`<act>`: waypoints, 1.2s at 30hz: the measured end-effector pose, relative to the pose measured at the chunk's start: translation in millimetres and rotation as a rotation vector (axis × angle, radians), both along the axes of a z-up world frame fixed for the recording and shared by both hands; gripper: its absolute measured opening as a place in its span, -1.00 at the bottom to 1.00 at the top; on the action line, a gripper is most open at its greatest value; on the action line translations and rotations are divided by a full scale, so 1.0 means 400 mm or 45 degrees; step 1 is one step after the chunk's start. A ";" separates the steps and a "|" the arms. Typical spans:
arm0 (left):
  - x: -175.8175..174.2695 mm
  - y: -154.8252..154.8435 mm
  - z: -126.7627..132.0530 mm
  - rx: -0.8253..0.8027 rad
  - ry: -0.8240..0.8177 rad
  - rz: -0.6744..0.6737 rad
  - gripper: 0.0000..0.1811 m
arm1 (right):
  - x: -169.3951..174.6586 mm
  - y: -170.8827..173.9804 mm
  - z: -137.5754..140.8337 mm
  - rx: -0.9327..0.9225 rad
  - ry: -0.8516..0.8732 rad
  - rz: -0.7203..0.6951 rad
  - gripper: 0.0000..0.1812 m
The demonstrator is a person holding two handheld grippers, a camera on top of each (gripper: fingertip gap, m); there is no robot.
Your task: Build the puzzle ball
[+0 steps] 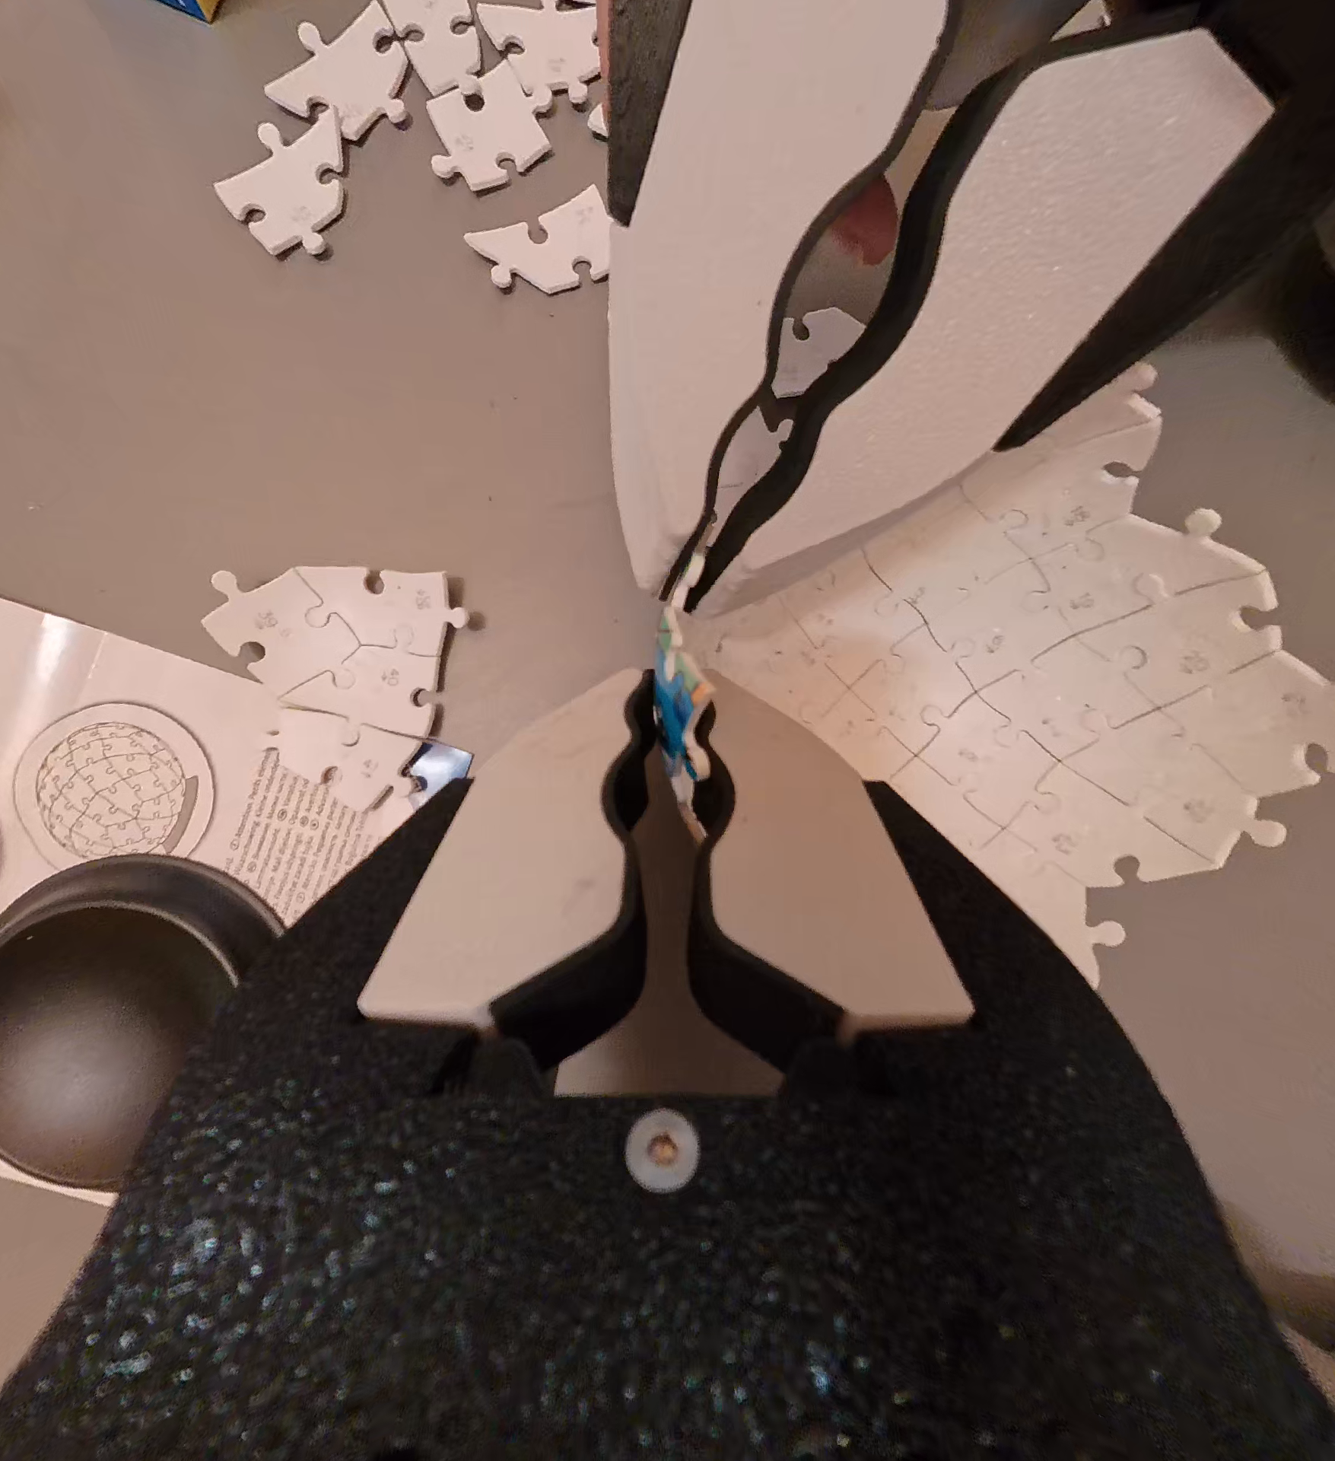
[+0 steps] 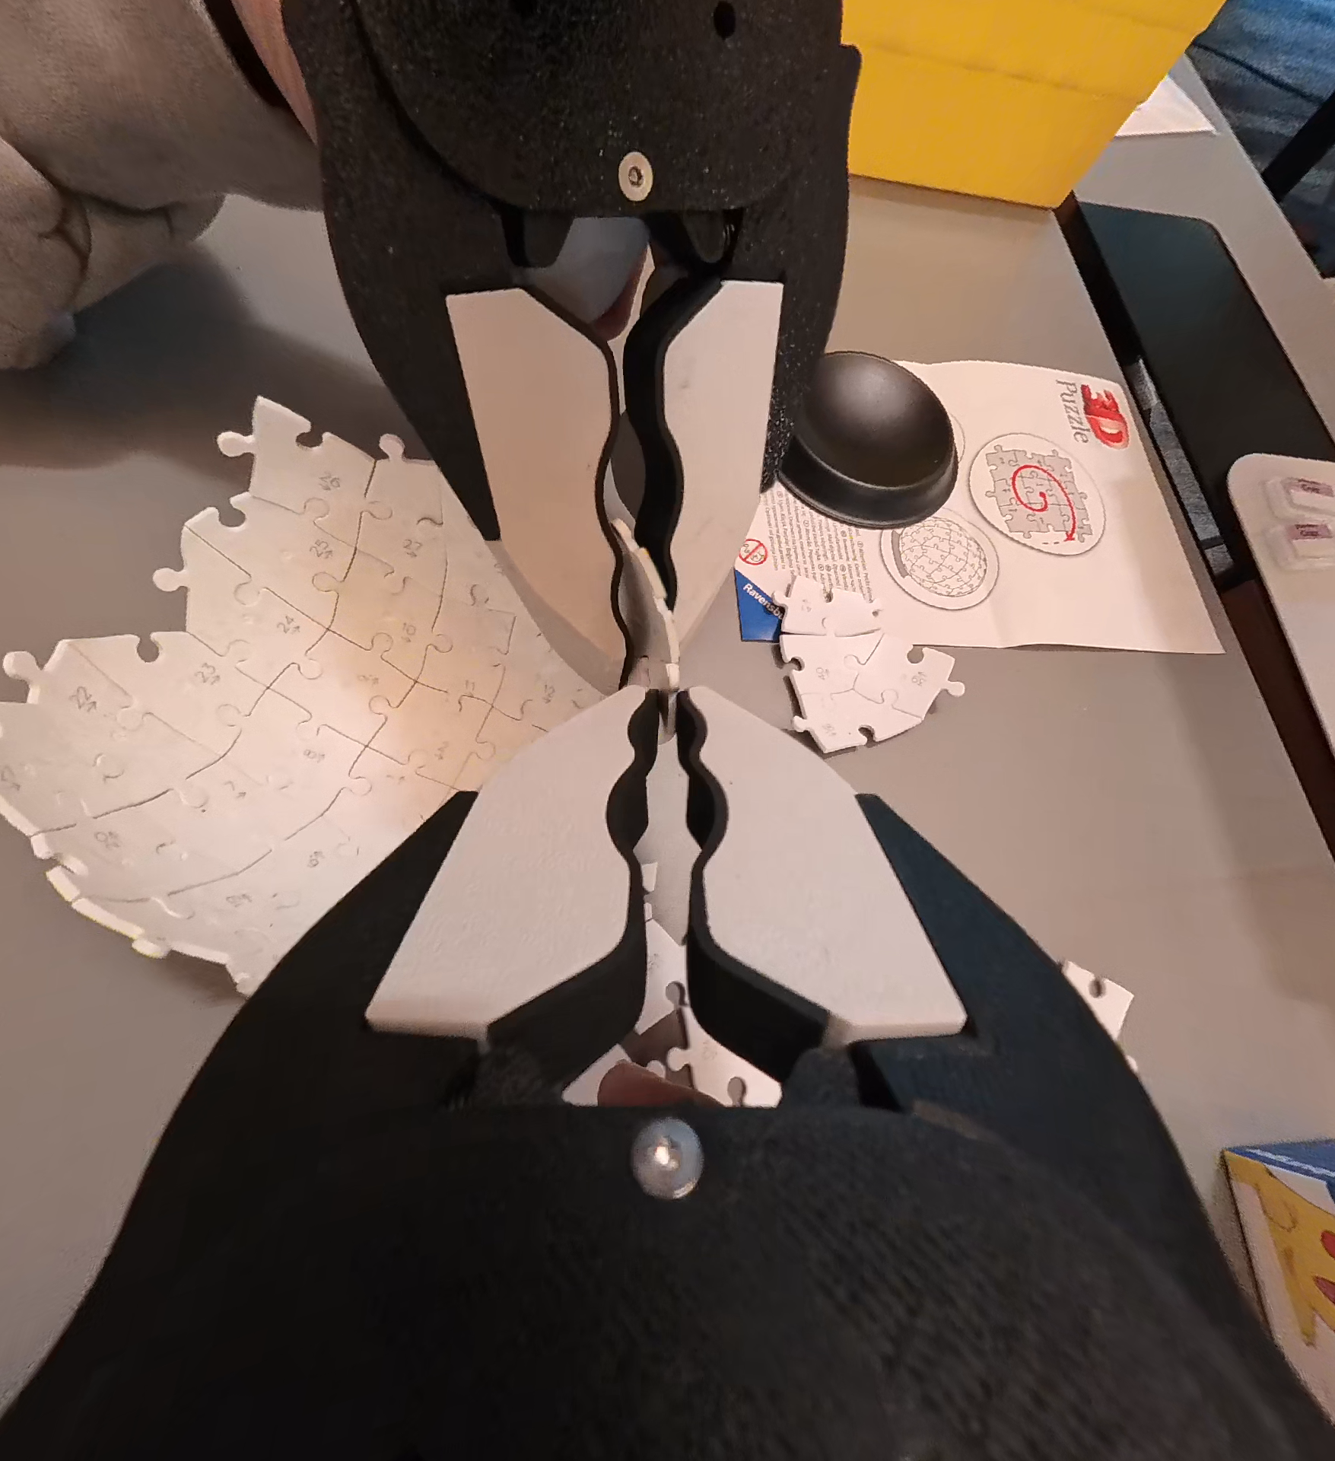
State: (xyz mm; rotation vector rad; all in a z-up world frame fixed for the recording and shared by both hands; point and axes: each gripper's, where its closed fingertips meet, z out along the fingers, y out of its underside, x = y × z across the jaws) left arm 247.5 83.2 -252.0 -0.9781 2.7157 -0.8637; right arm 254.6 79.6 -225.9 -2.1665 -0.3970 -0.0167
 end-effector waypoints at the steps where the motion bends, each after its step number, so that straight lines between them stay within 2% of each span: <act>1: 0.000 0.000 0.000 0.000 -0.001 -0.002 -0.94 | 0.001 0.000 -0.001 0.000 -0.008 0.000 -0.95; 12: 0.001 -0.005 0.003 -0.028 -0.001 -0.015 -0.95 | 0.002 -0.005 0.000 0.001 -0.023 0.004 -0.94; 16: 0.001 -0.012 0.009 -0.040 -0.024 -0.035 -0.97 | 0.006 -0.006 -0.017 -0.047 -0.058 -0.005 -0.81; 25: 0.000 -0.009 0.007 -0.011 -0.040 -0.054 -0.96 | -0.012 -0.005 -0.022 -0.069 -0.027 0.037 -0.93; 36: 0.005 -0.001 0.006 0.025 -0.069 -0.056 -0.96 | -0.006 0.003 -0.024 -0.067 -0.062 0.018 -0.93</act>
